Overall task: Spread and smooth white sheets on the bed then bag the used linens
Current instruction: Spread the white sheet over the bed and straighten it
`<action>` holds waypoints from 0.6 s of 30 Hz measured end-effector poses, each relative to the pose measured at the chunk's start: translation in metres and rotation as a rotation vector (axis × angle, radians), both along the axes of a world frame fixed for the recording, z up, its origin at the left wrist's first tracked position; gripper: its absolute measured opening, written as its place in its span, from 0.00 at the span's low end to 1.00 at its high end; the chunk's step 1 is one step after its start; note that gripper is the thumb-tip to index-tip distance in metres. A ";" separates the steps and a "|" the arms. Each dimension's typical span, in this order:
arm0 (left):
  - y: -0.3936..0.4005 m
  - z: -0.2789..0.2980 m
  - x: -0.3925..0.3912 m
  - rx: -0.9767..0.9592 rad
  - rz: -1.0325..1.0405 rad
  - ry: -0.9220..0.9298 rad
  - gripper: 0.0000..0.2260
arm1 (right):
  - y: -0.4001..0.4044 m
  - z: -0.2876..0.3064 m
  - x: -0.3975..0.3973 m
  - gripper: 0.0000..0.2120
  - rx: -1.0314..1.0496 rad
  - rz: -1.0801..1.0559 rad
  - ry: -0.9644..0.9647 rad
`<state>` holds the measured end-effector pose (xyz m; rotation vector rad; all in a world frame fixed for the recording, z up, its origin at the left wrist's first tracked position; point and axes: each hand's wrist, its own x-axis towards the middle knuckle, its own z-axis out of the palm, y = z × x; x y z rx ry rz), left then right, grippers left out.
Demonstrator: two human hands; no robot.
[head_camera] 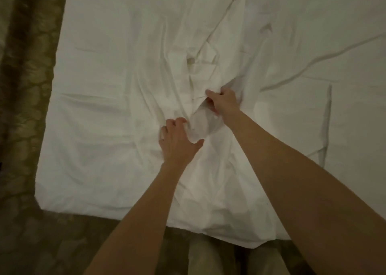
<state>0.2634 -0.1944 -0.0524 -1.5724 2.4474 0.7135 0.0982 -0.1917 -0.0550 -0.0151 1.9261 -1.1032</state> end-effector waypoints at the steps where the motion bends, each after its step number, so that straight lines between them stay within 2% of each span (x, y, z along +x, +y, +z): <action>1: 0.002 -0.004 -0.002 0.029 0.039 0.007 0.27 | 0.000 0.003 -0.001 0.08 -0.009 0.001 0.024; 4: 0.004 -0.006 -0.002 0.151 0.266 0.076 0.09 | 0.005 0.010 -0.009 0.09 -0.042 -0.007 0.085; 7: 0.007 0.008 0.000 0.180 0.315 0.171 0.02 | 0.022 0.020 -0.021 0.10 -0.079 -0.031 0.088; 10: 0.013 0.027 0.003 0.200 0.308 0.309 0.09 | 0.044 0.027 -0.043 0.12 -0.092 -0.083 0.136; 12: 0.021 0.037 0.004 0.234 0.298 0.346 0.12 | 0.063 0.032 -0.066 0.09 -0.111 -0.184 0.136; 18: 0.049 0.045 -0.002 0.226 0.322 0.345 0.08 | 0.127 0.044 -0.126 0.07 -0.251 -0.517 0.095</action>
